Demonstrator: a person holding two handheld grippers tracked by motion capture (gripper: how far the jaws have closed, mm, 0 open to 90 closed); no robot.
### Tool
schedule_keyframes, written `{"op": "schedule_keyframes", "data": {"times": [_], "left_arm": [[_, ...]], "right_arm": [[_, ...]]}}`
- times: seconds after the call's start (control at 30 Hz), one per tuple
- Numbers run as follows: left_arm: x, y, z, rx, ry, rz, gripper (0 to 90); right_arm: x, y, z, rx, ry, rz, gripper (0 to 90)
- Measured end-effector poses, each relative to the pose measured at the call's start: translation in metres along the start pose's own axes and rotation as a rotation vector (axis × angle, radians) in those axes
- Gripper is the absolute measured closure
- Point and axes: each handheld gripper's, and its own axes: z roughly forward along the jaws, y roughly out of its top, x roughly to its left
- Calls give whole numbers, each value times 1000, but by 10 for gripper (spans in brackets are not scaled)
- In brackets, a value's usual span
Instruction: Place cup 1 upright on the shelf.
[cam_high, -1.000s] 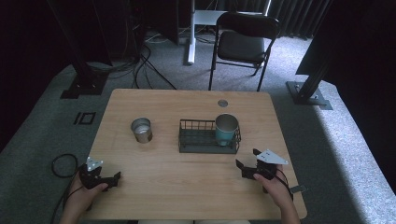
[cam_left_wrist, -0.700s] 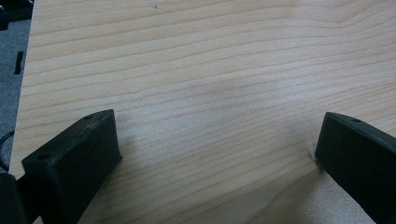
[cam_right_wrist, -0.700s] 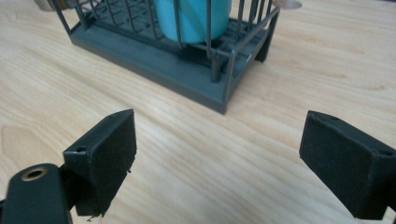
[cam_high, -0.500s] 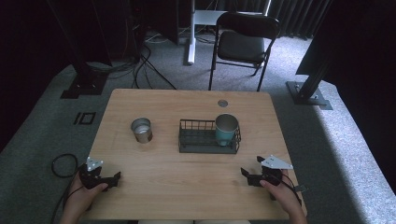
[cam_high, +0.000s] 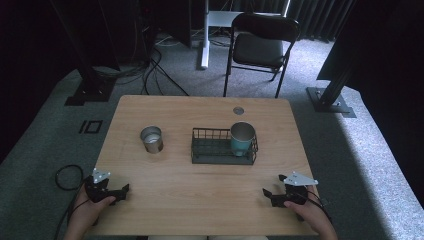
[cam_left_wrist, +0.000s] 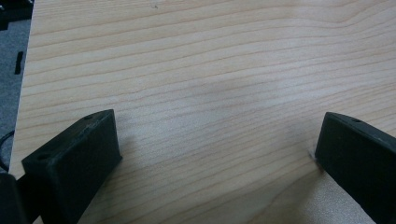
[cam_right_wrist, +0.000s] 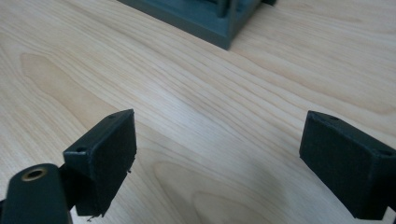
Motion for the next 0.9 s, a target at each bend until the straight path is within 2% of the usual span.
{"op": "schedule_keyframes", "data": {"times": [0.17, 0.37, 0.53, 0.63, 0.67, 0.9], "left_arm": [[0, 0, 0, 0, 0, 0, 4], [0, 0, 0, 0, 0, 0, 4], [0, 0, 0, 0, 0, 0, 4], [0, 0, 0, 0, 0, 0, 4], [0, 0, 0, 0, 0, 0, 4], [0, 0, 0, 0, 0, 0, 4]], "right_arm": [[-6, -6, -3, 28, -39, 10, 108], [-12, -11, -4, 58, -89, 51, 108], [-13, -13, -2, 87, -80, 53, 108], [-12, -12, 0, 119, -71, 25, 107], [-11, -12, 1, 122, -74, 13, 107], [-11, -12, 1, 124, -73, 17, 106]]}}
